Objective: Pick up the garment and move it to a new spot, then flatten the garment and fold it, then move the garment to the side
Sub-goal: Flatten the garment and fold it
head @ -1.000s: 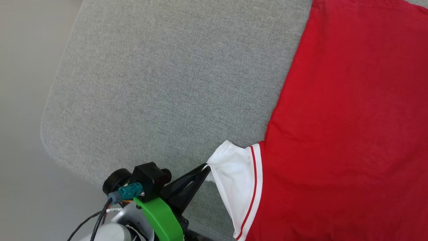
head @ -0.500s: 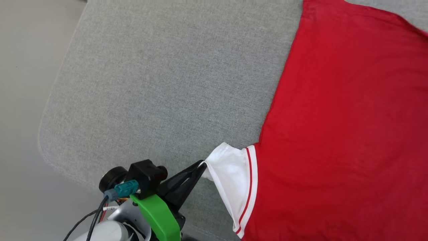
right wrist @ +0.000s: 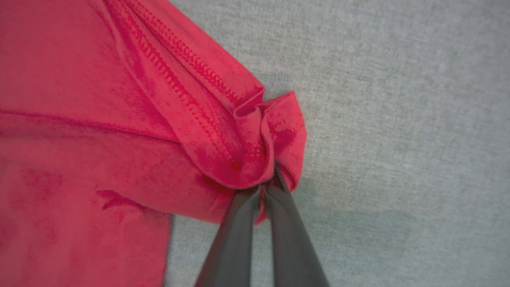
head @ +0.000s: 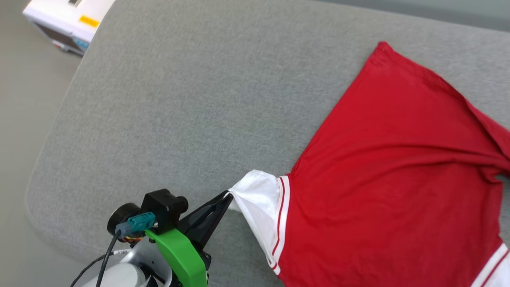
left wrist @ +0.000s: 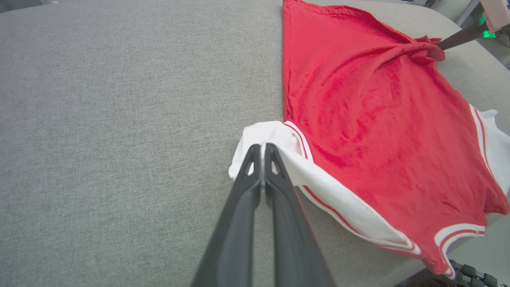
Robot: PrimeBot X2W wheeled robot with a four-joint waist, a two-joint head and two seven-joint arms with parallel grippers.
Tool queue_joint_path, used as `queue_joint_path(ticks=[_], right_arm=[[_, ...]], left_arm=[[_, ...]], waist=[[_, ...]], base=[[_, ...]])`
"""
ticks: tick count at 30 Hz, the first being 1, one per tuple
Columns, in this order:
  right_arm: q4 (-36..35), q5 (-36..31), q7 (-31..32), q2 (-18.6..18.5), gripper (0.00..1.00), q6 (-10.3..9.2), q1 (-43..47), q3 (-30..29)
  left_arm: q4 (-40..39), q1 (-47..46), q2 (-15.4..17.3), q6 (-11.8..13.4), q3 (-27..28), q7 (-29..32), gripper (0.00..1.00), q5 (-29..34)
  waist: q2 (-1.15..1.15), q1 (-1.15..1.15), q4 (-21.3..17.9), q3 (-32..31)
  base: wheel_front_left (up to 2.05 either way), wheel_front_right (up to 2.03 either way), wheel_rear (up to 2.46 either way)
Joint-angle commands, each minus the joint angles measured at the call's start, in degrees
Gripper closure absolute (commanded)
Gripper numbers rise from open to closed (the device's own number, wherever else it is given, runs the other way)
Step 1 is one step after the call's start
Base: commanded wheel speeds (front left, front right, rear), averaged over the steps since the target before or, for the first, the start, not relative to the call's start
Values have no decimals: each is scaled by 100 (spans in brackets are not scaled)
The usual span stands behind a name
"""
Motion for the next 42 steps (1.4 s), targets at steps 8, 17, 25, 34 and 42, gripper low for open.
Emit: queue_joint_path(ticks=[8,17,25,34,42], right_arm=[[-532,51,-161,212,100,-4,1180,-575],[-1540,-16,54,712,100,-4,2339,-1410],[-2190,-237,122,1411,100,-4,3272,-1865],[-2491,-359,166,1543,0,-4,3295,-1839],[-3357,-78,830,1150,0,-4,2649,-1579]], left_arm=[[134,221,-48,122,71,-143,100,-183],[281,333,-165,193,139,-299,100,-325],[482,363,-369,208,112,-439,100,-365],[401,328,-428,231,182,-573,100,-379],[197,239,-365,209,166,-543,100,-304]], waist=[[0,0,-718,-844],[0,0,-1016,-1065],[0,0,-1055,-1156],[0,0,-1019,-1071],[0,0,-816,-846]], base=[[0,0,0],[0,0,0],[0,0,0],[0,0,0],[0,0,0]])
